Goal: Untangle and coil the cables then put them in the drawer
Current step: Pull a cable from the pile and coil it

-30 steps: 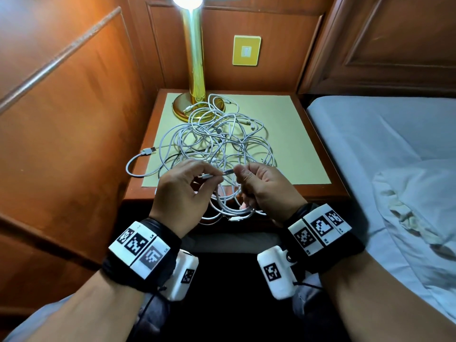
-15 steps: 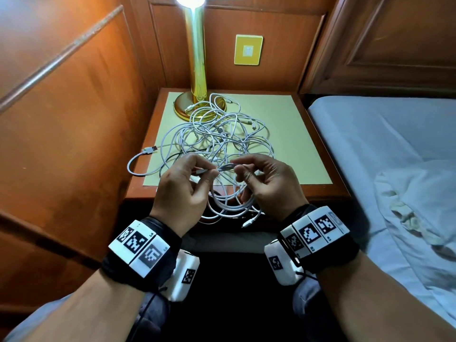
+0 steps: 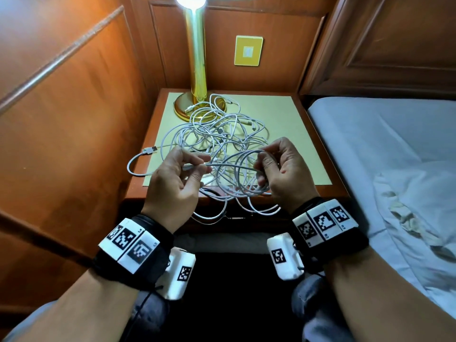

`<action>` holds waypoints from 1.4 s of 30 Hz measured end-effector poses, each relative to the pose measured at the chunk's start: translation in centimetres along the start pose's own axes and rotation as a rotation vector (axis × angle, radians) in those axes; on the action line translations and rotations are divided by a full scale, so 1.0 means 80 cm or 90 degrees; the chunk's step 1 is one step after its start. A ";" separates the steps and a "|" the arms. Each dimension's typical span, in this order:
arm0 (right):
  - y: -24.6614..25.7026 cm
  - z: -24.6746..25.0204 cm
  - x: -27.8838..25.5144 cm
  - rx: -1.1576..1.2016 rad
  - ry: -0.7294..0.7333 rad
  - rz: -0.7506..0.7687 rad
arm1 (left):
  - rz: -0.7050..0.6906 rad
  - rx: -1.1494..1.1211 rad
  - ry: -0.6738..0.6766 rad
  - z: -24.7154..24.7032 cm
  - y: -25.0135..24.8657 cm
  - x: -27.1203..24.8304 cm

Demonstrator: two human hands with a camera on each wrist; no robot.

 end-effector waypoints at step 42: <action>0.000 -0.012 -0.014 0.173 0.142 -0.264 | 0.176 -0.083 0.061 -0.019 0.009 -0.003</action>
Point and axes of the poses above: each hand's wrist, its own x-axis towards the middle knuckle, its own z-axis out of the back of the hand, y = z × x, the point moved 2 cm from there along x, towards the middle knuckle, and after that the axes turned 15 degrees about -y, right-handed, at the moved point
